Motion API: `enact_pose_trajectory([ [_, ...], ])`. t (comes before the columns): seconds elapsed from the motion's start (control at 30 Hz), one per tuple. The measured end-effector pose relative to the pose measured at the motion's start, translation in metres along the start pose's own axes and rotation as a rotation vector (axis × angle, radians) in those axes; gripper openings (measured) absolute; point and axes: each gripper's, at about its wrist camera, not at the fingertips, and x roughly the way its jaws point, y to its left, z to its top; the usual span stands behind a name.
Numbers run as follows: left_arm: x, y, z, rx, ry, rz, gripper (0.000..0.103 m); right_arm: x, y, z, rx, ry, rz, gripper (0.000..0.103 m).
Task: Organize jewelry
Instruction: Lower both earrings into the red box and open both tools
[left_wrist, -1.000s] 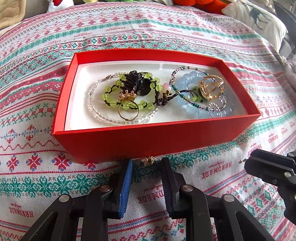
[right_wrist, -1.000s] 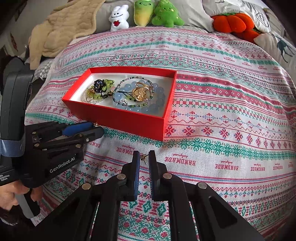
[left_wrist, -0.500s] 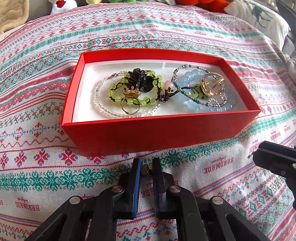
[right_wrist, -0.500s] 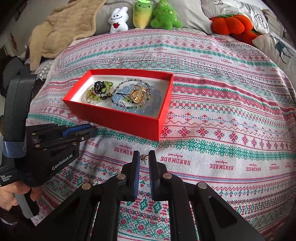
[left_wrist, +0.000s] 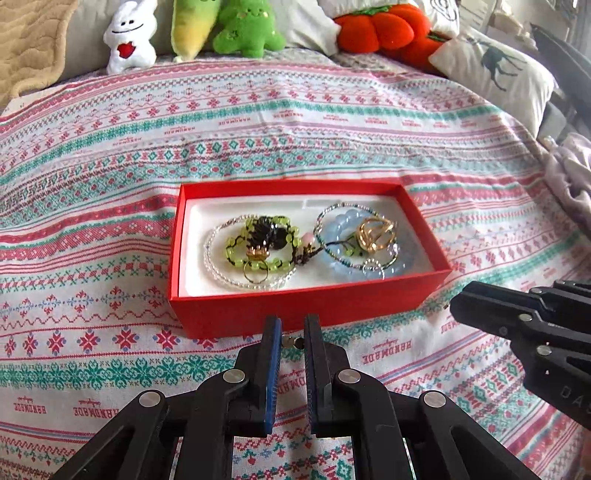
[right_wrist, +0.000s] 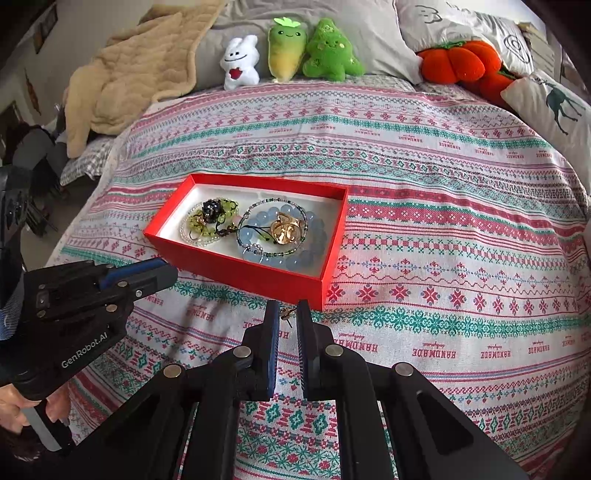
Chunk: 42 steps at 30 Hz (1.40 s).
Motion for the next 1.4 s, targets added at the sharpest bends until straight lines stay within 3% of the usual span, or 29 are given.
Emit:
enact_pose_trajectory([
  [0.37, 0.003, -0.002, 0.025, 0.006, -0.059, 0.051, 0.007, 0.004, 0.001, 0.023, 0.025, -0.024, 0.013, 0.010],
  [0.93, 0.025, 0.001, 0.034, 0.010, -0.059, 0.108, 0.010, 0.032, -0.010, 0.042, 0.058, -0.021, 0.017, 0.010],
  [1.03, 0.024, 0.003, 0.034, 0.005, -0.056, 0.118, 0.021, 0.033, -0.011, 0.043, 0.065, -0.018, 0.026, 0.011],
  [1.1, 0.022, 0.005, 0.033, -0.002, -0.060, 0.125, 0.035, 0.033, -0.013, 0.043, 0.077, -0.018, 0.039, 0.011],
  [1.17, 0.019, 0.006, 0.033, -0.010, -0.062, 0.122, 0.038, 0.032, -0.015, 0.044, 0.085, -0.016, 0.037, 0.013],
  [1.27, 0.012, 0.005, 0.031, -0.018, -0.066, 0.123, 0.051, 0.027, -0.017, 0.044, 0.097, -0.023, 0.041, 0.023],
  [1.4, 0.001, 0.005, 0.026, -0.042, -0.073, 0.134, 0.075, 0.015, -0.021, 0.040, 0.110, -0.032, 0.053, 0.045],
])
